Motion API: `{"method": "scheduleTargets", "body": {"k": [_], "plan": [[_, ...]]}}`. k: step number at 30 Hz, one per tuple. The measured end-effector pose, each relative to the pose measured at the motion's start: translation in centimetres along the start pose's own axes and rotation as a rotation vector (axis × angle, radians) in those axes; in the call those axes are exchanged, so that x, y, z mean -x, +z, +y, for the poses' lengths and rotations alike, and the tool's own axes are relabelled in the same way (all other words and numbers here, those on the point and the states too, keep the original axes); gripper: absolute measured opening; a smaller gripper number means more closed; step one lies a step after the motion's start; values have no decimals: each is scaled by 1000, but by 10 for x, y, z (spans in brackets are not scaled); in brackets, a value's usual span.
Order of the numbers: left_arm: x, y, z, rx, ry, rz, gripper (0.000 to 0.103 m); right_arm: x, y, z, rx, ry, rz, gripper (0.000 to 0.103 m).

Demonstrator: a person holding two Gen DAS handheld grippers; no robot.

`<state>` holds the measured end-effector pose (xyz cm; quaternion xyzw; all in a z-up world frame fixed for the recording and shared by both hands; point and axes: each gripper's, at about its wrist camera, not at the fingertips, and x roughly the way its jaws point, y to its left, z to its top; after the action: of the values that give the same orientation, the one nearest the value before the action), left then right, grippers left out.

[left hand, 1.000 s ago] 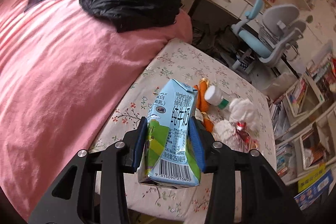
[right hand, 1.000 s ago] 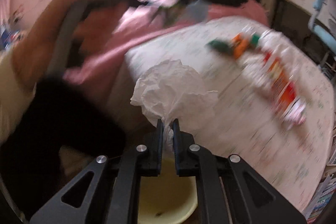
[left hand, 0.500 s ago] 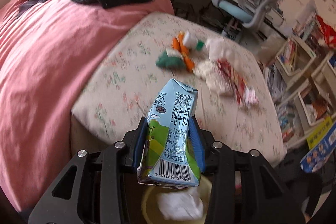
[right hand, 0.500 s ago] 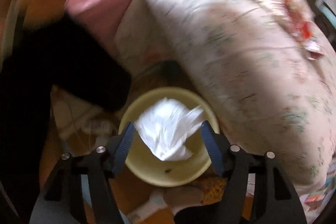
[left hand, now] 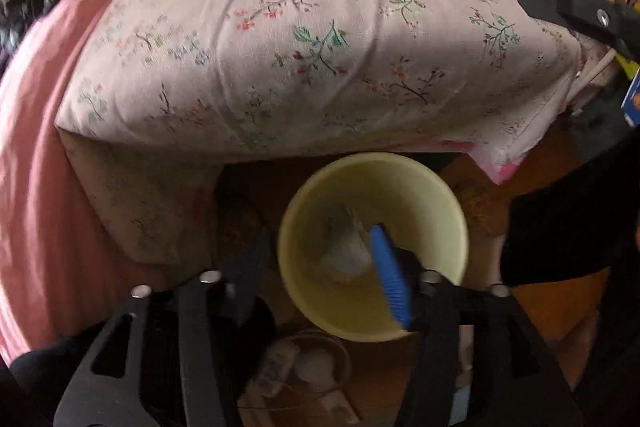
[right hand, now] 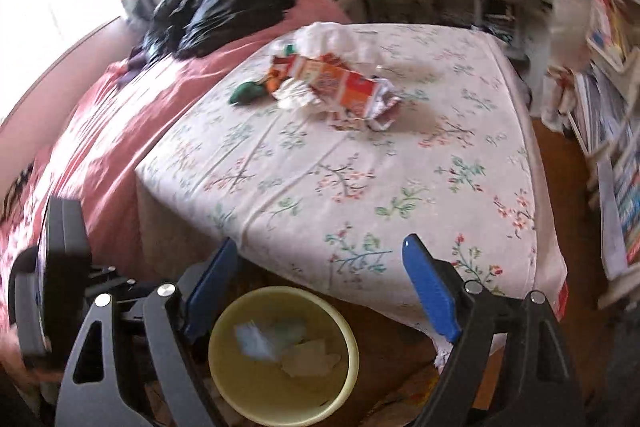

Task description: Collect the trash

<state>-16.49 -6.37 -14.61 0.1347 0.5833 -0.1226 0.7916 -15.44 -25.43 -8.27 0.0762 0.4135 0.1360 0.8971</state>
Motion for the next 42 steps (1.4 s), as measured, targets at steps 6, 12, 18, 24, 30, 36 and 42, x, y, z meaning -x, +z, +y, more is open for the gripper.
{"method": "scheduleTargets", "body": {"k": [6, 12, 18, 24, 30, 36, 42], "plan": [[17, 8, 24, 94, 45, -91, 66, 0, -6, 3, 32, -22, -15, 90], [46, 19, 61, 291, 74, -254, 78, 4, -4, 7, 45, -43, -67, 90], [61, 17, 83, 418, 96, -344, 84, 3, -1, 7, 39, -59, -83, 92], [66, 12, 90, 459, 121, -387, 86, 1, -2, 12, 61, -70, -86, 92], [71, 12, 90, 471, 157, -420, 88, 6, -3, 21, 116, -87, -122, 92], [80, 13, 84, 456, 183, -476, 92, 12, -1, 27, 142, -92, -166, 93], [84, 15, 77, 430, 202, -497, 93, 11, -1, 27, 142, -91, -168, 94]]}}
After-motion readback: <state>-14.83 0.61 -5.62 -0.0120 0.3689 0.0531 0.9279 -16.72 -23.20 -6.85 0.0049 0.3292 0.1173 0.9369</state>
